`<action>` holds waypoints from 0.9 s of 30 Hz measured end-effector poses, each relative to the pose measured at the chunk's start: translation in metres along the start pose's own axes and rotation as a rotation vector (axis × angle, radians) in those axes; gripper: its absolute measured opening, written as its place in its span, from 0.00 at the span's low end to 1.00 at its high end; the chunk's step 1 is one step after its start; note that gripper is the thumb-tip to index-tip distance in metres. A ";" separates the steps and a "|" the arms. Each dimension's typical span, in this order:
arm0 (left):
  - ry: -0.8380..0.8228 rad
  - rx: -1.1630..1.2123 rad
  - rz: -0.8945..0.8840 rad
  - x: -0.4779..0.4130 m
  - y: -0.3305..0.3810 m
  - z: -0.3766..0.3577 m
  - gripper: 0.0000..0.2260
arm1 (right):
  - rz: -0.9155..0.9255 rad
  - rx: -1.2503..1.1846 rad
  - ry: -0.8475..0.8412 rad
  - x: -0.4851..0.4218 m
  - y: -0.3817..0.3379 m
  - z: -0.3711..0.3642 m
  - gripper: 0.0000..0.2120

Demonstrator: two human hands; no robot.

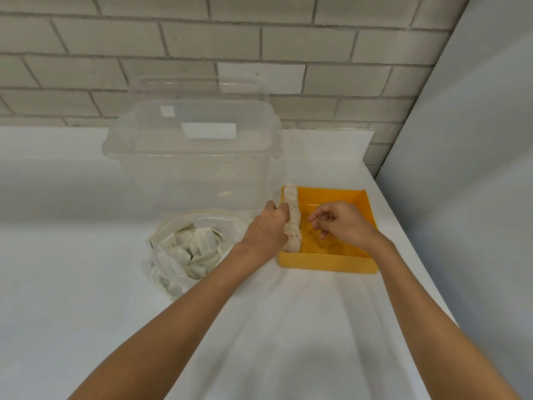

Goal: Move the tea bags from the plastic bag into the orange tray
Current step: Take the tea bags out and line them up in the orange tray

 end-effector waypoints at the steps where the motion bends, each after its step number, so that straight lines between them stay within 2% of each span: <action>1: -0.008 0.043 0.007 0.001 -0.002 -0.001 0.15 | 0.000 0.000 0.002 0.000 -0.001 -0.001 0.06; 10: -0.012 0.125 -0.007 0.012 0.000 -0.006 0.13 | 0.043 0.013 0.015 -0.001 -0.020 -0.004 0.05; 16: 0.106 0.185 -0.091 0.027 0.003 0.032 0.11 | 0.135 -0.068 0.034 0.006 -0.065 -0.008 0.07; 23: 0.199 0.125 0.079 0.055 -0.082 0.088 0.05 | 0.224 -0.137 -0.072 0.005 -0.129 -0.070 0.10; 27: 0.142 0.101 0.165 0.065 -0.126 0.089 0.03 | 0.282 0.028 -0.161 -0.002 -0.147 -0.122 0.12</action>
Point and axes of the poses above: each hand's wrist, its own x-axis away from the middle knuckle, its own z-axis out of the back of the hand, y = z × x, the point moved 8 cm from there along -x, towards the middle knuckle, and after that the axes turned 3 degrees about z, right-handed, at the moved point
